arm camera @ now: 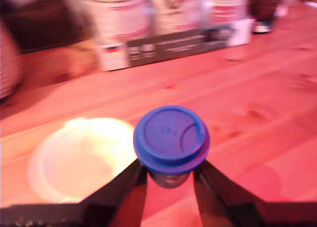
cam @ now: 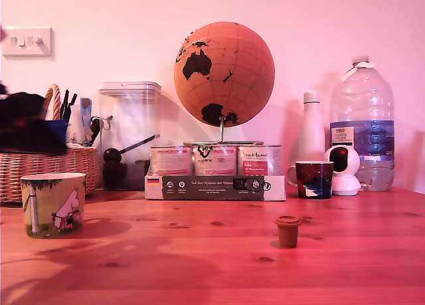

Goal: Pick up the coffee capsules on the table and drop them inside the coffee cup

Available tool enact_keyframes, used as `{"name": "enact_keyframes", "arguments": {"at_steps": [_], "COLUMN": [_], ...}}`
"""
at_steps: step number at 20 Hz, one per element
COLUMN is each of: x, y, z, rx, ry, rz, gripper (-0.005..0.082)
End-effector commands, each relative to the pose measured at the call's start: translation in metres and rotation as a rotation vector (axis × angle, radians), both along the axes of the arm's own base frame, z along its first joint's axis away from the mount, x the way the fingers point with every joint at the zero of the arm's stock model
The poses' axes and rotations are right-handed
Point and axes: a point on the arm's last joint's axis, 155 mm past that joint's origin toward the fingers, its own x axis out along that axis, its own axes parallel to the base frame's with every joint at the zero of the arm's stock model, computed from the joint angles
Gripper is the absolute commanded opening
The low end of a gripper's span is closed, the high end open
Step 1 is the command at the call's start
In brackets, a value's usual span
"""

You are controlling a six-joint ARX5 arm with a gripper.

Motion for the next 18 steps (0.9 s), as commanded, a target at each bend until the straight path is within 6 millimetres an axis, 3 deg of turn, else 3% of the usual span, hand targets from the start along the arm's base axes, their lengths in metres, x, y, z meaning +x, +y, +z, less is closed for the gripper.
{"name": "enact_keyframes", "arguments": {"at_steps": [1, 6, 18], "x": [0.001, 0.006, 0.018], "y": [0.012, 0.036, 0.035], "z": [-0.002, -0.006, 0.004], "rx": [0.001, 0.002, 0.005], "ry": [0.006, 0.03, 0.139], "rz": [0.034, 0.103, 0.108], "gripper": [0.0104, 0.0104, 0.0104]}}
